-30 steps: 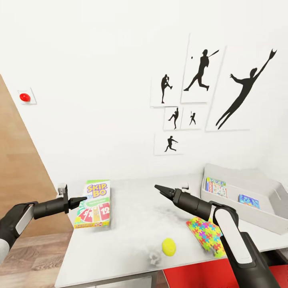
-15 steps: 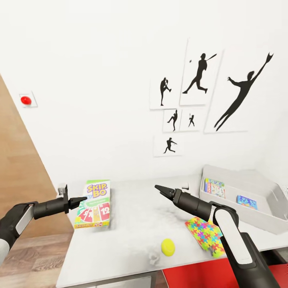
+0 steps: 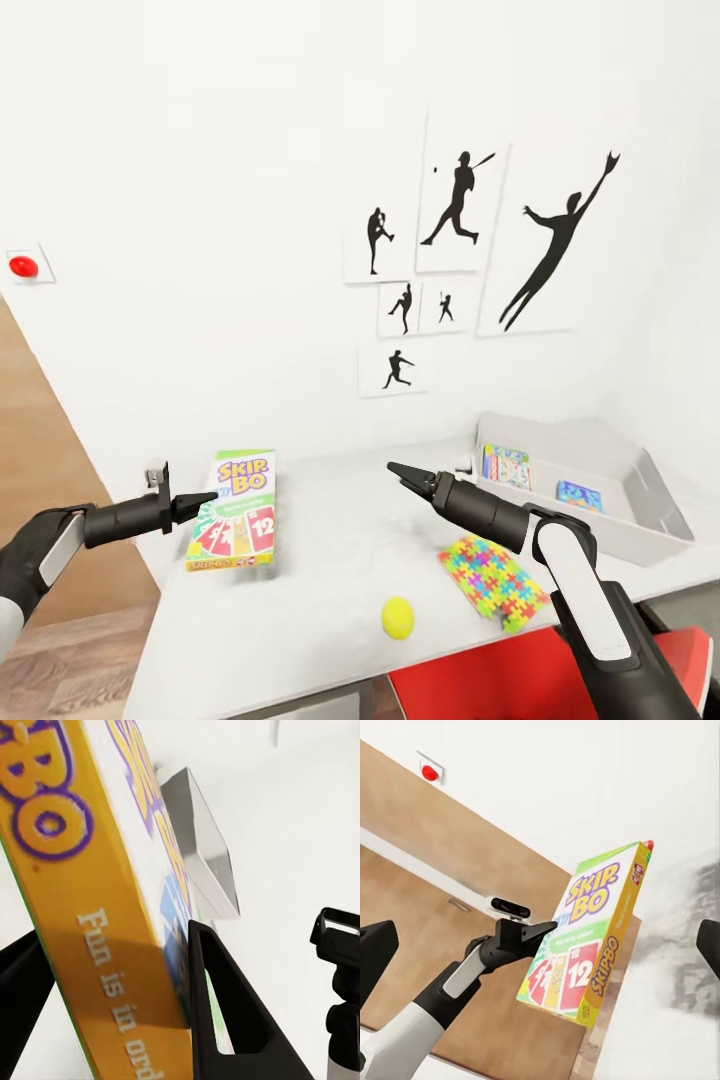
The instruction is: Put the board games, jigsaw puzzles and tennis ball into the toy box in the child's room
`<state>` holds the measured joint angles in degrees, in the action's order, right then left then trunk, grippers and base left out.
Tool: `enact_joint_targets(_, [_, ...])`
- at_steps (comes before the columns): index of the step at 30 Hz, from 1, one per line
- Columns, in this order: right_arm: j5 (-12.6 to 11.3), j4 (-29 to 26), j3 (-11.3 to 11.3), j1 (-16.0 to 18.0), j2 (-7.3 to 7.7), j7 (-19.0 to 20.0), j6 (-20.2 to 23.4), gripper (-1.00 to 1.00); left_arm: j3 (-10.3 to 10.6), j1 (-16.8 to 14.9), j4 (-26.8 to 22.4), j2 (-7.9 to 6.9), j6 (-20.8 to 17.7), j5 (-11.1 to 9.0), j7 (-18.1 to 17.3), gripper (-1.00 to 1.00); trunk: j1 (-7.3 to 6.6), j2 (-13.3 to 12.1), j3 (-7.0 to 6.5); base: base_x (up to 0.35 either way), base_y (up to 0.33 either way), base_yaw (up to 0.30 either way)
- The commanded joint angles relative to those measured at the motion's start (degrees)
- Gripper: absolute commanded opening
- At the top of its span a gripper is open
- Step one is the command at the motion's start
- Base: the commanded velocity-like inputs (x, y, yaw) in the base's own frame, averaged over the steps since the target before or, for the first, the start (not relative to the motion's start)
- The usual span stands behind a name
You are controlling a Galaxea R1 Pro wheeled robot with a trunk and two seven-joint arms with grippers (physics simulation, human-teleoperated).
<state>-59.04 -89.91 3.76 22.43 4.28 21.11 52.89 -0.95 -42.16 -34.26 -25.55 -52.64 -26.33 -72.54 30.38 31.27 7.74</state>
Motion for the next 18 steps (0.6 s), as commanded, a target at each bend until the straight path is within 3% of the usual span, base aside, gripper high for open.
enact_joint_targets(1, [0.3,0.0,0.0,0.1,0.02,0.3,0.1,1.00,0.0,0.0,0.0,-0.02,-0.5,-0.2,-0.1,-1.00,-0.20,-0.3,-0.15,0.000,0.000,-0.185])
enact_joint_targets(6, [0.3,0.0,0.0,0.0,0.02,0.3,0.1,1.00,0.0,0.0,0.0,0.03,-0.5,-0.2,0.0,-1.00,-1.30,-2.3,-1.39,-0.011,0.000,-0.185])
enact_joint_targets(13, [0.3,0.1,0.0,-0.3,0.02,0.3,0.1,1.00,0.0,0.0,0.0,0.02,-0.5,-0.2,0.0,-1.00,-2.84,-5.1,-3.13,-0.229,0.000,-0.185])
enact_joint_targets(18, [0.3,0.1,0.0,-0.3,0.02,0.3,0.1,1.00,0.0,0.0,0.0,0.06,-0.5,-0.2,0.0,-1.00,-3.93,-7.1,-4.37,-0.068,0.000,-0.185])
